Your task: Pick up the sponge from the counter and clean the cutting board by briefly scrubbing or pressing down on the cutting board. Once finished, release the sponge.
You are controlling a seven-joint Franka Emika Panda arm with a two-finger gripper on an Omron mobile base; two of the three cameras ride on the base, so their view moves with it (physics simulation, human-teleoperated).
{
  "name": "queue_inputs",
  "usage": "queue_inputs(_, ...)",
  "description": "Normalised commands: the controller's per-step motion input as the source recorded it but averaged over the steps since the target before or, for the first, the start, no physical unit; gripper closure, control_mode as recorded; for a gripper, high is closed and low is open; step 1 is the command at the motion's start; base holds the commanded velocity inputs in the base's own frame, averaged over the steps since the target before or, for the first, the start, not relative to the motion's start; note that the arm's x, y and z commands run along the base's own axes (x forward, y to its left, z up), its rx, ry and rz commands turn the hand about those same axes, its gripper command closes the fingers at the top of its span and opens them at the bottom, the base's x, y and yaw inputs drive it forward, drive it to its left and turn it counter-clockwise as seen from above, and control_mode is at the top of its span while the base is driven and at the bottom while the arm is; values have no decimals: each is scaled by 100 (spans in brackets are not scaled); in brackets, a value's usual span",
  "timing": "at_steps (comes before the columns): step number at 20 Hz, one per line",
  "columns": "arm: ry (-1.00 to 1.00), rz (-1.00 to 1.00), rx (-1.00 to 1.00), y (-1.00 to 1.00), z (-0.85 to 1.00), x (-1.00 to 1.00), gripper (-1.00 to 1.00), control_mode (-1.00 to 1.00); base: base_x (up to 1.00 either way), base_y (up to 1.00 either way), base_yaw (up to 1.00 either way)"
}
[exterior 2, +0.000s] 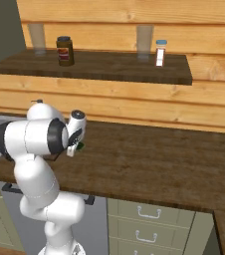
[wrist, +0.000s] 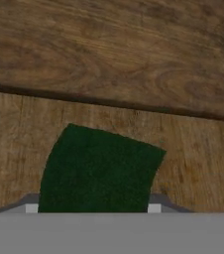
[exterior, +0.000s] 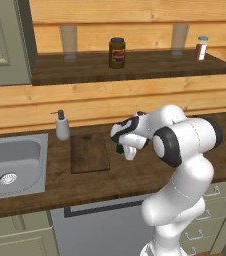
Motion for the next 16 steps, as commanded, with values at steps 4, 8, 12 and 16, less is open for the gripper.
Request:
queue_inputs(4,0,-1,-1,-47,0,0,100,-100,0,0,0)
queue_inputs(8,0,0,-3,-27,0,0,-100,-100,0,0,0)
queue_inputs(12,0,0,-4,-14,0,0,-100,-100,0,0,0)
queue_inputs(16,0,-6,-17,-14,6,0,-100,-100,0,0,0)
